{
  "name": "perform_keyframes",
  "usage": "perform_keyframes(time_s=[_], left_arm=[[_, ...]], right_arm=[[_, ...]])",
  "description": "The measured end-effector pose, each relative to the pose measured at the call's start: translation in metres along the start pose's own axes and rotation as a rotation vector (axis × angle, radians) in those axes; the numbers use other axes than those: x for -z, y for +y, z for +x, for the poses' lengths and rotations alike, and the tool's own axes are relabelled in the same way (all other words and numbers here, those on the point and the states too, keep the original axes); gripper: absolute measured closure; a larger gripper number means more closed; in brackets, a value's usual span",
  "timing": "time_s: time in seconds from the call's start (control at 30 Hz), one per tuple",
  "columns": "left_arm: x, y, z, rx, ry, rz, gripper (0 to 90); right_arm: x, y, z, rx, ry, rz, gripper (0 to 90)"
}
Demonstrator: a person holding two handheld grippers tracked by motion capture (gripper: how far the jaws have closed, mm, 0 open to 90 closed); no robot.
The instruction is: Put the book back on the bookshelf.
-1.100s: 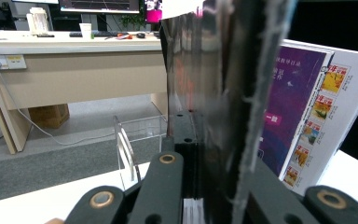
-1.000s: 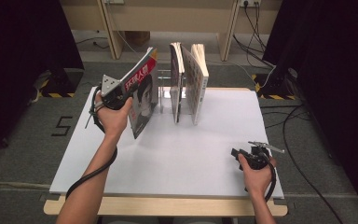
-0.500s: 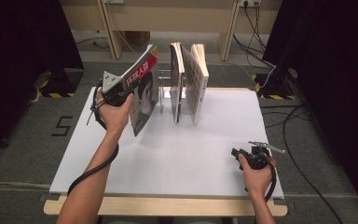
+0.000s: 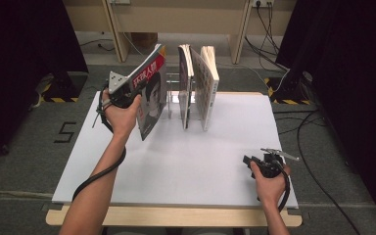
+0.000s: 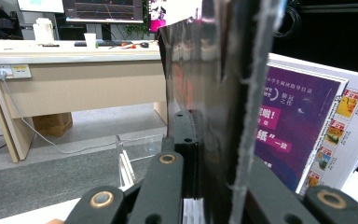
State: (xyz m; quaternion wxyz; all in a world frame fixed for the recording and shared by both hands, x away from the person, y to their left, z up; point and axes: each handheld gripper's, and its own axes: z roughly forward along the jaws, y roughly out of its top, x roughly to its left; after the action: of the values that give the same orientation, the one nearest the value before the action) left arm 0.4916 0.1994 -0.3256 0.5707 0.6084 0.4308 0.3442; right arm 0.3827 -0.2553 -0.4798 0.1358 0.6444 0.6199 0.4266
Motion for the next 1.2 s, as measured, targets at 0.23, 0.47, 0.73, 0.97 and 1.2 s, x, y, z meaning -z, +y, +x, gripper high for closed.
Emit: perform_keyframes(time_s=[0.23,0.47,0.73,0.97,1.2], left_arm=[[-0.004,0.001,0.0,0.001,0.001,0.001,86.5],[-0.008,0.003,0.0,0.0,0.003,-0.001,86.5],[-0.011,0.004,0.001,0.002,0.003,-0.004,86.5],[-0.015,0.005,0.002,0.012,0.001,-0.003,86.5],[-0.018,0.005,0.002,0.012,0.006,-0.003,86.5]], right_arm=[[0.0,0.0,0.0,0.0,0.0,-0.001,59.5],[0.0,0.0,0.0,-0.001,0.0,0.0,59.6],[0.0,0.0,0.0,-0.002,0.002,0.0,59.6],[0.0,0.0,0.0,-0.008,0.002,0.002,59.6],[0.0,0.0,-0.001,-0.001,0.0,0.005,59.6]])
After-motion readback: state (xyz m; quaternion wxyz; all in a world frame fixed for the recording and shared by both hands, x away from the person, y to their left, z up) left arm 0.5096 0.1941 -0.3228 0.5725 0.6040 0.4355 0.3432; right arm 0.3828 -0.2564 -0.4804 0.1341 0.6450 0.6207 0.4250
